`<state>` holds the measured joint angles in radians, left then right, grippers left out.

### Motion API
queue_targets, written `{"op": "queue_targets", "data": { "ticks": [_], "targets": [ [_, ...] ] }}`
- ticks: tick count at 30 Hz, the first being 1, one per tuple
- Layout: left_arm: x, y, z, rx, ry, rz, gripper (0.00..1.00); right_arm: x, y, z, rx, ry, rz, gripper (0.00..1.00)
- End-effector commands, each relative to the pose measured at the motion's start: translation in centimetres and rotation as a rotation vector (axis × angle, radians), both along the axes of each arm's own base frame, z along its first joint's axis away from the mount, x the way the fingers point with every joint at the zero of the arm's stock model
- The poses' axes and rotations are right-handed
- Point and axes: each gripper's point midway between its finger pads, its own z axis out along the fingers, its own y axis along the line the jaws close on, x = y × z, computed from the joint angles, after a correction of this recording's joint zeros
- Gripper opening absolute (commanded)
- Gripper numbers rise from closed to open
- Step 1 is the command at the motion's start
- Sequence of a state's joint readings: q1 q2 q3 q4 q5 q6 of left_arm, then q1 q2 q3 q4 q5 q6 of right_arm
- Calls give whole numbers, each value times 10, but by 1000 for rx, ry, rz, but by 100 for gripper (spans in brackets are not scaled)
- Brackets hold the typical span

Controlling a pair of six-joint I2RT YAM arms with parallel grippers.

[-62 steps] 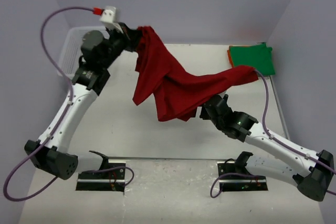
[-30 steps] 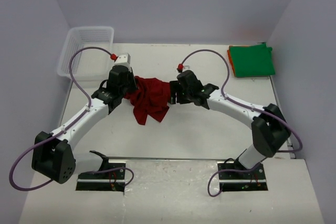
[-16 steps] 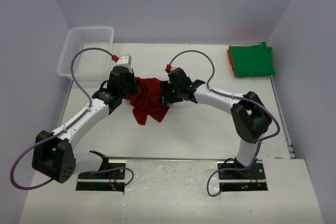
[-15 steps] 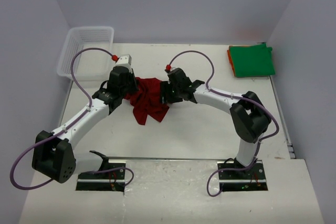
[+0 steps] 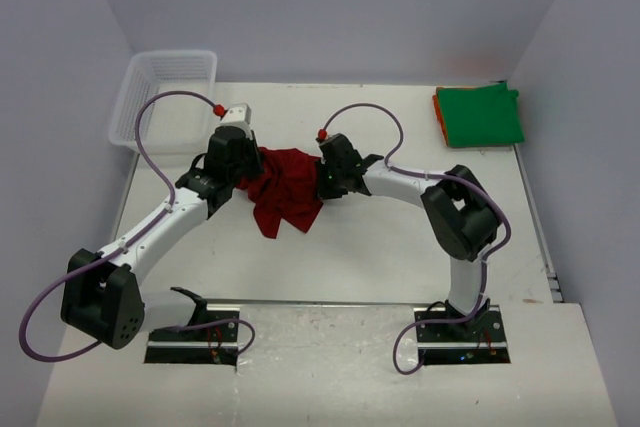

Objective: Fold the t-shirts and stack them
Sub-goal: Flatten out the tshirt

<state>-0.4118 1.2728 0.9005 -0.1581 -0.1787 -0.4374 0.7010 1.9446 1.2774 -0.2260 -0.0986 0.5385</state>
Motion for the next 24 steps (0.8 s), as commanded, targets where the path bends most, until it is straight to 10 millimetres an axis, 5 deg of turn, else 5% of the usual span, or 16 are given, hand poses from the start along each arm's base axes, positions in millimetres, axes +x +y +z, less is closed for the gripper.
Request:
{"op": "queue_targets", "data": {
  "ticks": [1,9,13,14,17,24],
  "targets": [
    [4,2,6,2,-39,-2,16,13,8,22,45,-49,-6,0],
    [7,6,-9,37,-1,21,24,10,-15,88,10,-166,-1,0],
    [9,3,-30,44,50,17,41,-1,-25,129,35,-211,-3,0],
    [8,3,-35,47,62,18,58,-3,-27,133,36,-216,-5,0],
    [3,4,-50,54,102,23,87,-11,-37,140,28,-224,-16,0],
    [-27,10,-50,61,110,22,93,-24,-50,128,8,-205,-12,0]
  ]
}}
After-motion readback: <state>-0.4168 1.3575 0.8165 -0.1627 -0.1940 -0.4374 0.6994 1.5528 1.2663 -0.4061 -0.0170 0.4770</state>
